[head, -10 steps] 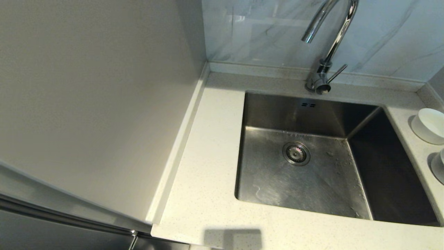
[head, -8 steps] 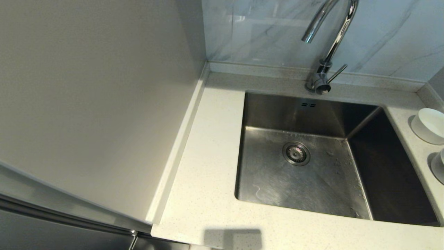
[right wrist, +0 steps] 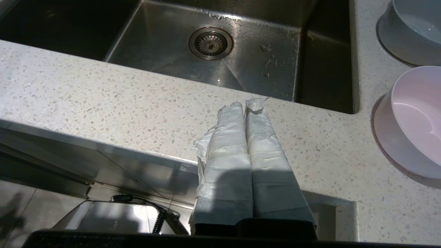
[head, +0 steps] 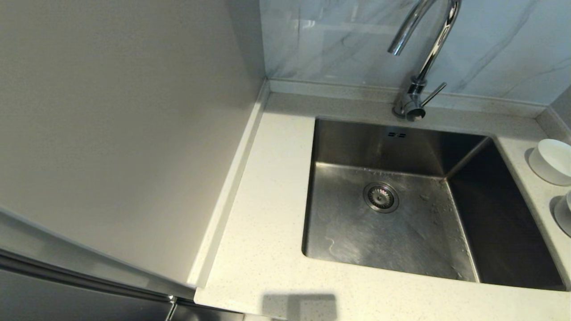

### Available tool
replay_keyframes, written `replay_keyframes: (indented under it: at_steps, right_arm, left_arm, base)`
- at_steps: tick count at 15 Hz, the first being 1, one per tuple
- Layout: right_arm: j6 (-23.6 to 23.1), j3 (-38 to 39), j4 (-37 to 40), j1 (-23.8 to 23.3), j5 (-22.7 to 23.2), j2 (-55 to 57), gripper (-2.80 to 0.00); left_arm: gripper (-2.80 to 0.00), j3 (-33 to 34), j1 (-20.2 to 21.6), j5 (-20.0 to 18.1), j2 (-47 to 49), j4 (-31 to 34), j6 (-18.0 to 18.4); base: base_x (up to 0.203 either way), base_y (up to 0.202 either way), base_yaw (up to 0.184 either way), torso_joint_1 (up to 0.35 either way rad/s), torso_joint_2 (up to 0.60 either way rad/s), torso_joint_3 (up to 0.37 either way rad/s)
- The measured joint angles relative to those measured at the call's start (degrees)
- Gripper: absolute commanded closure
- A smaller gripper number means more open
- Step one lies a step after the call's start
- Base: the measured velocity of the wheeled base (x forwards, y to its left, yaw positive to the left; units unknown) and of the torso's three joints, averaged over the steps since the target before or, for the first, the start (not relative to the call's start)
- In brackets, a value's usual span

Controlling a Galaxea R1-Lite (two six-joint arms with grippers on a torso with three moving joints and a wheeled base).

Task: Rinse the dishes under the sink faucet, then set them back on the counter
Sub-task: Put a bowl into the sink

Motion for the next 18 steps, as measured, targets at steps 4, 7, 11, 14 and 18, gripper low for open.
replay_keyframes:
  at_steps: [4, 7, 11, 14, 18]
  right_arm:
    - [-3.1, -1.9, 0.4, 0.0, 1.0, 0.0, 0.00]
    - [-3.3, -8.8, 5.3, 0.0, 3.8, 1.0, 0.00]
    - [-3.3, -21.0, 9.7, -0.2, 2.0, 13.0, 0.00]
    - [-4.0, -37.7, 10.9, -1.3, 1.4, 30.6, 0.00]
    - [-7.8, -74.0, 20.2, -3.1, 0.3, 56.9, 0.00]
  left_arm:
    - [0.00, 0.0, 0.0, 0.0, 0.0, 0.0, 0.0]
    - [0.00, 0.0, 0.0, 0.0, 0.0, 0.0, 0.0]
    - [0.00, 0.0, 0.0, 0.0, 0.0, 0.0, 0.0]
    - [0.00, 0.0, 0.0, 0.0, 0.0, 0.0, 0.0]
    - [0.00, 0.0, 0.0, 0.0, 0.0, 0.0, 0.0]
  base:
    - [0.000, 0.000, 0.000, 0.000, 0.00, 0.000]
    - [0.000, 0.000, 0.000, 0.000, 0.00, 0.000]
    - [0.000, 0.000, 0.000, 0.000, 0.00, 0.000]
    - [0.000, 0.000, 0.000, 0.000, 0.00, 0.000]
    - [0.000, 0.000, 0.000, 0.000, 0.00, 0.000]
